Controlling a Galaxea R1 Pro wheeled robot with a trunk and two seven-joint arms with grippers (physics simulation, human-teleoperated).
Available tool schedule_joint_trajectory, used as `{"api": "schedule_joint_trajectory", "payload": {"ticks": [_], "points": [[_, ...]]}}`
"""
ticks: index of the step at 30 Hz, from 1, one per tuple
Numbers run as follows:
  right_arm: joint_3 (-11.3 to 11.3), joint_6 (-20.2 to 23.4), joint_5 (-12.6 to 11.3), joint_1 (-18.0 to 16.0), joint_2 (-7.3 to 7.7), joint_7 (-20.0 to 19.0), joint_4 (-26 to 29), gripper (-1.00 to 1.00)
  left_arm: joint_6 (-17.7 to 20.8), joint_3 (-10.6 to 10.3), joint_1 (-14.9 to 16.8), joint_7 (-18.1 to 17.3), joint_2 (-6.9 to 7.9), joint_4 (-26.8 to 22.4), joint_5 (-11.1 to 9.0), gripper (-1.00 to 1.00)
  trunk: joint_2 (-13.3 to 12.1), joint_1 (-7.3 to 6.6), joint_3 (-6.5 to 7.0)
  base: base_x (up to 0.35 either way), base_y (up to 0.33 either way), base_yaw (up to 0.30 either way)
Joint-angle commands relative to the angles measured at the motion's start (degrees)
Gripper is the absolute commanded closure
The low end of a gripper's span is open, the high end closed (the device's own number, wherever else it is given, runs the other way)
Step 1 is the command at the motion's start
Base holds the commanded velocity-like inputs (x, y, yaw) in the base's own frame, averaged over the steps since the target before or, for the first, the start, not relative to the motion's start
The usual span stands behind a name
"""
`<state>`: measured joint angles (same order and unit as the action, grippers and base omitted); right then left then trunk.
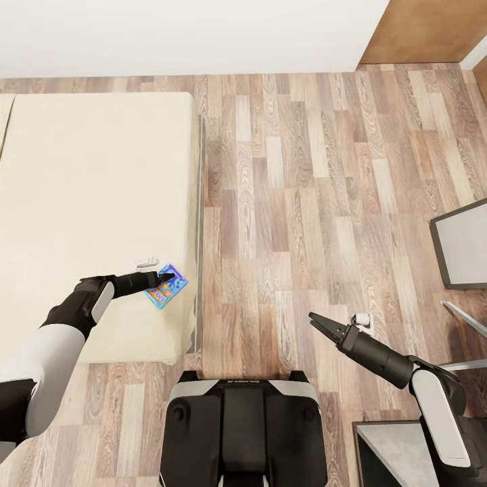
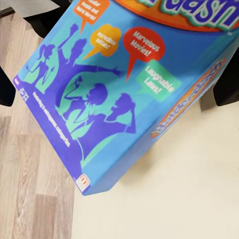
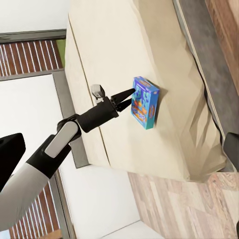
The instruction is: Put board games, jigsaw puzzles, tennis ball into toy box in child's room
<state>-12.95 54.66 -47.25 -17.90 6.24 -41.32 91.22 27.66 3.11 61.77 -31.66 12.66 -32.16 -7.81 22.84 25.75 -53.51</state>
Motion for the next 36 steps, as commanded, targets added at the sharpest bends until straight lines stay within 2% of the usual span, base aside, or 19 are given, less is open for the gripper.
{"api": "schedule_joint_trajectory", "payload": {"ticks": [1, 4, 7, 11, 36], "points": [[-0.1, 0.3, 0.1, 0.0, 0.00, -0.2, 0.0, -1.00, 0.5, 0.1, 0.0, -0.1, -0.01, 0.0, -0.4, -1.00, 0.1, 0.03, -0.05, 0.000, 0.000, 0.000], [-0.1, 0.3, 0.1, 0.0, 0.00, -0.2, 0.0, -1.00, 0.5, 0.1, 0.0, -0.4, 0.00, 0.0, -0.4, -1.00, 0.1, 0.03, -0.05, 0.000, 0.000, 0.000], [-0.1, 0.3, 0.1, 0.0, 0.00, -0.2, 0.0, -1.00, 0.5, 0.1, 0.0, -2.6, -0.05, 0.0, -0.4, -1.00, 0.1, 0.03, -0.05, 0.000, 0.000, 0.000], [-0.1, 0.3, 0.1, 0.0, 0.00, -0.2, 0.0, -1.00, 0.5, 0.1, 0.0, -3.8, -0.08, 0.0, -0.4, -1.00, 0.1, 0.03, -0.05, 0.000, 0.000, 0.000], [-0.1, 0.3, 0.1, 0.0, 0.01, -0.3, 0.0, -1.00, 0.6, 0.1, 0.0, -4.3, -0.11, 0.0, -0.4, -1.00, 0.1, 0.03, -0.05, 0.000, 0.000, 0.000]]}}
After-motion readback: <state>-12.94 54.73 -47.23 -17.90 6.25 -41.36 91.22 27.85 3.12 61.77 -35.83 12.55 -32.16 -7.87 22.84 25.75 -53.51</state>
